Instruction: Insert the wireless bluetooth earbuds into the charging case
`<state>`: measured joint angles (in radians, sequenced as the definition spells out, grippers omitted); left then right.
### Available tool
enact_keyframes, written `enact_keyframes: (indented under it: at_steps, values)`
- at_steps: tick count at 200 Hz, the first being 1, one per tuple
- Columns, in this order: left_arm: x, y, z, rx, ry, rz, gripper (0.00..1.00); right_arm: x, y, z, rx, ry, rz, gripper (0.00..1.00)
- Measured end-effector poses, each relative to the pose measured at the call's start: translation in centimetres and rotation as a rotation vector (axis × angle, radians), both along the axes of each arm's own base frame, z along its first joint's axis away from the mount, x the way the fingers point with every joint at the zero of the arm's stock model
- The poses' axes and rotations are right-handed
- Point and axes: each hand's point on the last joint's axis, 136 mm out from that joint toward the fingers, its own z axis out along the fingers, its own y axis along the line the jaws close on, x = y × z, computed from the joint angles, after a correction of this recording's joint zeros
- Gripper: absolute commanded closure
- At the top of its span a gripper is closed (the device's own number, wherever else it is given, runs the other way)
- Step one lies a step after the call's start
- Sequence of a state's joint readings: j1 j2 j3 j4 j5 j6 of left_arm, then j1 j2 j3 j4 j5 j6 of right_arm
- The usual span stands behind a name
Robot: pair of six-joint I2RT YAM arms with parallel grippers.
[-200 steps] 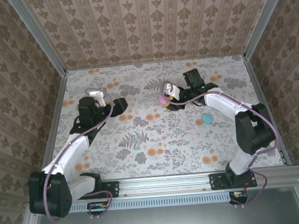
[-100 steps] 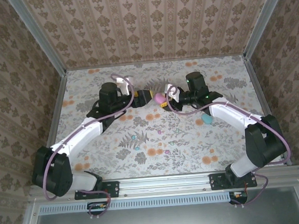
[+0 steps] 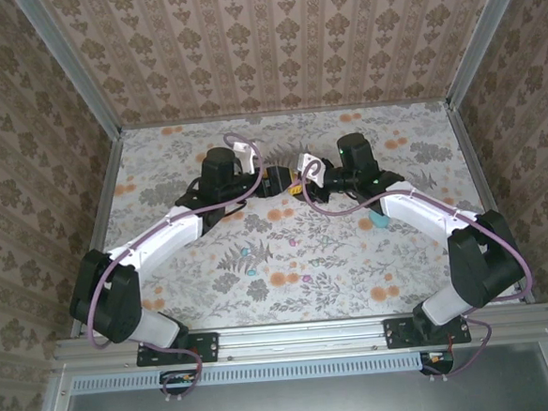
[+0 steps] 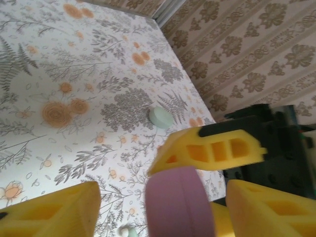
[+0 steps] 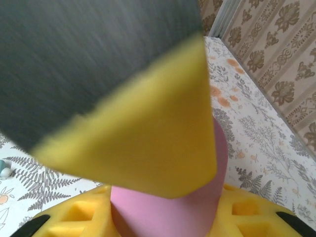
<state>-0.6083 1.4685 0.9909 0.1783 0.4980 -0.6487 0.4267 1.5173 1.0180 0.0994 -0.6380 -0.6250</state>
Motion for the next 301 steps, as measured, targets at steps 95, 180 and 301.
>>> enact_keyframes:
  at_steps: [95,180,301]
  values:
    - [0.1,-0.4,0.3,-0.032,0.056,0.022,0.96,0.7,-0.5,-0.3,-0.022,-0.023,-0.069,0.45]
    - [1.4,2.5,3.0,-0.248,0.14,0.188,1.0,0.7,-4.4,2.9,0.386,0.06,-0.241,0.38]
    - [0.1,3.2,7.8,-0.453,0.187,0.19,1.0,0.1,0.1,9.6,0.465,-0.092,0.01,0.4]
